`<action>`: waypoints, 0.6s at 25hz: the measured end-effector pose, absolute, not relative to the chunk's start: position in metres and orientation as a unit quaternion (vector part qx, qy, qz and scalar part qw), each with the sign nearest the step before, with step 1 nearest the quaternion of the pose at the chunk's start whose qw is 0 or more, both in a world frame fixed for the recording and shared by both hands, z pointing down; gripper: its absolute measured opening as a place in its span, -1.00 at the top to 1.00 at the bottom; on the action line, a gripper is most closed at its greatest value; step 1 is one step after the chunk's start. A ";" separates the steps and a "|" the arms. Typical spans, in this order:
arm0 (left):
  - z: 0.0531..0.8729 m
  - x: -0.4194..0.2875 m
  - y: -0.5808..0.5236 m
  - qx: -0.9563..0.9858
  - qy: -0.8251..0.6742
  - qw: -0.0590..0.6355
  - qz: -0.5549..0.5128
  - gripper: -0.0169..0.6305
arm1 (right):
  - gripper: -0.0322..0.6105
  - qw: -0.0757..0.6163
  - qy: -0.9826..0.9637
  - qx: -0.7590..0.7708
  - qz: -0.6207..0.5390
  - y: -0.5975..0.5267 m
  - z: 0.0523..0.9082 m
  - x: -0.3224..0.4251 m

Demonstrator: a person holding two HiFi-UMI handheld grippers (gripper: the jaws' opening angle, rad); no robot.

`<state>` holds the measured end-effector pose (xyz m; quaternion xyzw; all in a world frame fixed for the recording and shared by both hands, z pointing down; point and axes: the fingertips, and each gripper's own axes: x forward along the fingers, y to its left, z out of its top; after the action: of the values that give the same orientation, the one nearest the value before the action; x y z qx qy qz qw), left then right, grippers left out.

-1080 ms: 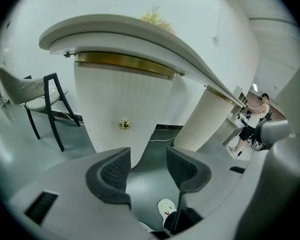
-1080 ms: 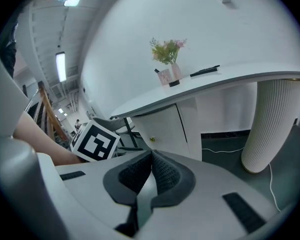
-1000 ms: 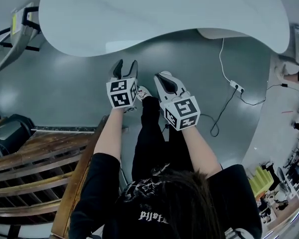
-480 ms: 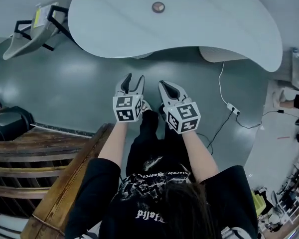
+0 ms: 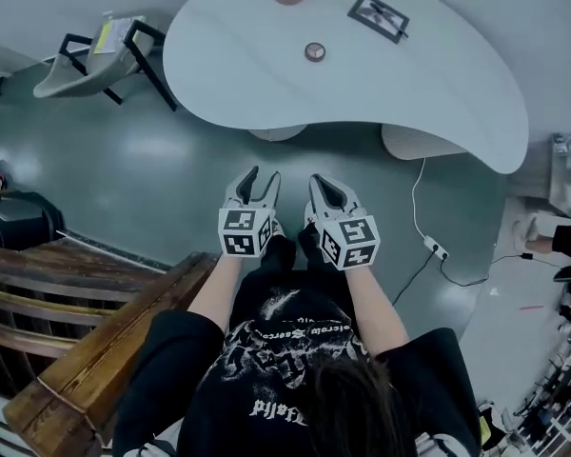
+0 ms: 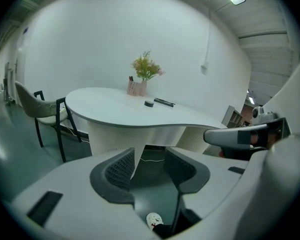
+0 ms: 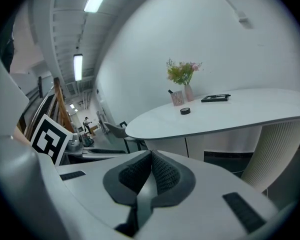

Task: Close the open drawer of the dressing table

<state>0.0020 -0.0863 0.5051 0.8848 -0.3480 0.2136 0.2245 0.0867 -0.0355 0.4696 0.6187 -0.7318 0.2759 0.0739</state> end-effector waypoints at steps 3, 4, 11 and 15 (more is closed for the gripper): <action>0.486 0.007 -0.083 0.891 -0.346 0.213 0.203 0.32 | 0.82 0.073 -0.732 0.623 0.268 -0.033 0.460 0.094; 0.481 0.006 -0.081 0.892 -0.347 0.209 0.201 0.32 | 0.82 0.072 -0.732 0.623 0.266 -0.031 0.457 0.095; 0.461 0.007 -0.069 0.892 -0.354 0.203 0.193 0.33 | 0.82 0.069 -0.738 0.620 0.255 -0.025 0.443 0.102; 0.453 0.011 -0.064 0.891 -0.363 0.200 0.187 0.35 | 0.82 0.066 -0.745 0.616 0.245 -0.026 0.435 0.105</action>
<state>0.0105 -0.0637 0.4526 0.8908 -0.3626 0.1866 0.2005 0.1049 -0.0258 0.4349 0.6163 -0.7453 0.2455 0.0665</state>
